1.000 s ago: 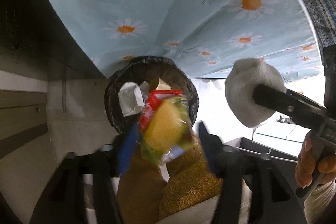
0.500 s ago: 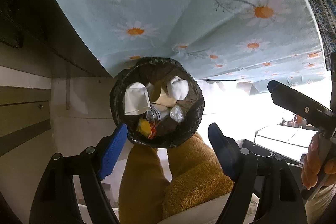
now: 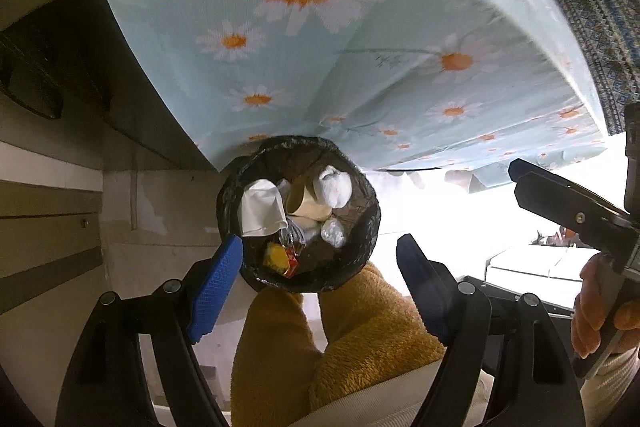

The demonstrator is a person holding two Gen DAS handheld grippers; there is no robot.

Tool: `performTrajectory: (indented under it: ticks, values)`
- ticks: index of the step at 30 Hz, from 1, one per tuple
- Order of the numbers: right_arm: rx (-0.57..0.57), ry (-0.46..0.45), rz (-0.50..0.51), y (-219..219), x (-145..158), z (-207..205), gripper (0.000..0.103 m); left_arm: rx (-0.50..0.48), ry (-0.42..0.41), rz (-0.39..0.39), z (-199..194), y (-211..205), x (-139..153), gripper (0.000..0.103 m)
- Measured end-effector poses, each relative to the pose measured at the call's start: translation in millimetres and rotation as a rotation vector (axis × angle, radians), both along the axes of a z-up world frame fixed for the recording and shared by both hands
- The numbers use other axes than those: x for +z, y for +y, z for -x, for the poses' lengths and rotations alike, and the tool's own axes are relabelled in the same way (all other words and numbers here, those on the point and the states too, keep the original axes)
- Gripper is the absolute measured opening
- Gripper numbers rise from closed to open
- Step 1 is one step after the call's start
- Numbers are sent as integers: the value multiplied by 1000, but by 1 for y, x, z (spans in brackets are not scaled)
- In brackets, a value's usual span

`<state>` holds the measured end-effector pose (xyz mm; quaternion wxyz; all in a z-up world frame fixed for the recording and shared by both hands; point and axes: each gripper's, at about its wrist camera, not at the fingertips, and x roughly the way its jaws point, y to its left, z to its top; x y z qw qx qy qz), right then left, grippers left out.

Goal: Collect trash
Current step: 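Raise both tools back over the table toward the small wrappers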

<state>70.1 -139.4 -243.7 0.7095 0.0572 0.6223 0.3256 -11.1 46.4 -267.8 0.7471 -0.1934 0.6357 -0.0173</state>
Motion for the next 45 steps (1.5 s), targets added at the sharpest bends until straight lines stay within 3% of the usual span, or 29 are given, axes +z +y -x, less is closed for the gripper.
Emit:
performTrajectory:
  ticks: [6,8,14,16,24,26,35,45]
  values:
    - [-21,-46,-8,-5,25,6,70,-12,-64,-17,2,2,30,77]
    - [-35,-67,-11,-8,36,8,85,-14,-94,-23,2,4,44,77]
    - [-72,-153,-34,-13,75,11,86,-36,-178,-45,0,5,82,77]
    - [-81,-189,-39,-13,89,12,94,-42,-205,-52,-1,5,95,77]
    - [-110,-293,-56,-17,131,0,98,-67,-308,-76,-9,9,139,84]
    - [-117,-317,-57,-18,140,-7,98,-49,-330,-87,-14,13,148,90]
    - [-103,-373,-55,-17,161,-56,98,-8,-365,-108,-45,23,169,92]
    - [-25,-371,-57,-7,163,-144,98,43,-360,-146,-104,25,180,96]
